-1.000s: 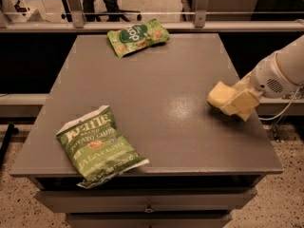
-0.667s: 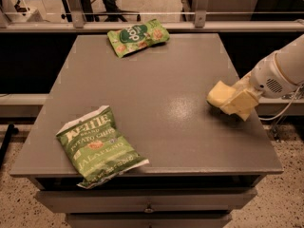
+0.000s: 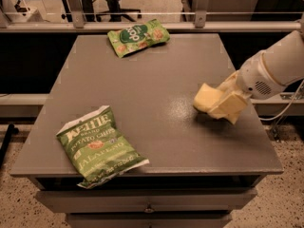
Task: Move sponge near green jalapeno chip bag
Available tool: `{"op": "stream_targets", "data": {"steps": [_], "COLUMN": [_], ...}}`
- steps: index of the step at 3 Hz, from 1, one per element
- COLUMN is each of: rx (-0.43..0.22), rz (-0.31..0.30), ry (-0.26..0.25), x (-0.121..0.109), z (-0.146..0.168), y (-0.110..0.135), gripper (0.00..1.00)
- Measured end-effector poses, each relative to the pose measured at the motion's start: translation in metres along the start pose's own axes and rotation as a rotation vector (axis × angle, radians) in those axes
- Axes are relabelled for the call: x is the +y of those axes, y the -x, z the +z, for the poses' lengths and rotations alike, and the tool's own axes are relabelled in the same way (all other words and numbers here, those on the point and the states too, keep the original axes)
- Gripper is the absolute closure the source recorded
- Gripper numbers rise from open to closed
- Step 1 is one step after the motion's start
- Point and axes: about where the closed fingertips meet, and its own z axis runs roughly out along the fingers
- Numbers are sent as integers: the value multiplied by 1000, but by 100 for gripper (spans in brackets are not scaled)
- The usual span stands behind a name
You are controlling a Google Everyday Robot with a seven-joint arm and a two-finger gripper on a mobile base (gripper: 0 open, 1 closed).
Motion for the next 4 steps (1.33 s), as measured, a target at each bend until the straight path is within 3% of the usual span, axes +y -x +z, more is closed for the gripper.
{"op": "stream_targets", "data": {"steps": [2, 3, 4], "rx": [-90, -98, -106], "rz": [-317, -384, -410], "ry": [152, 188, 202], "x": [93, 113, 121], "z": [30, 52, 73], "y": [83, 99, 110], "gripper": [100, 100, 84]}}
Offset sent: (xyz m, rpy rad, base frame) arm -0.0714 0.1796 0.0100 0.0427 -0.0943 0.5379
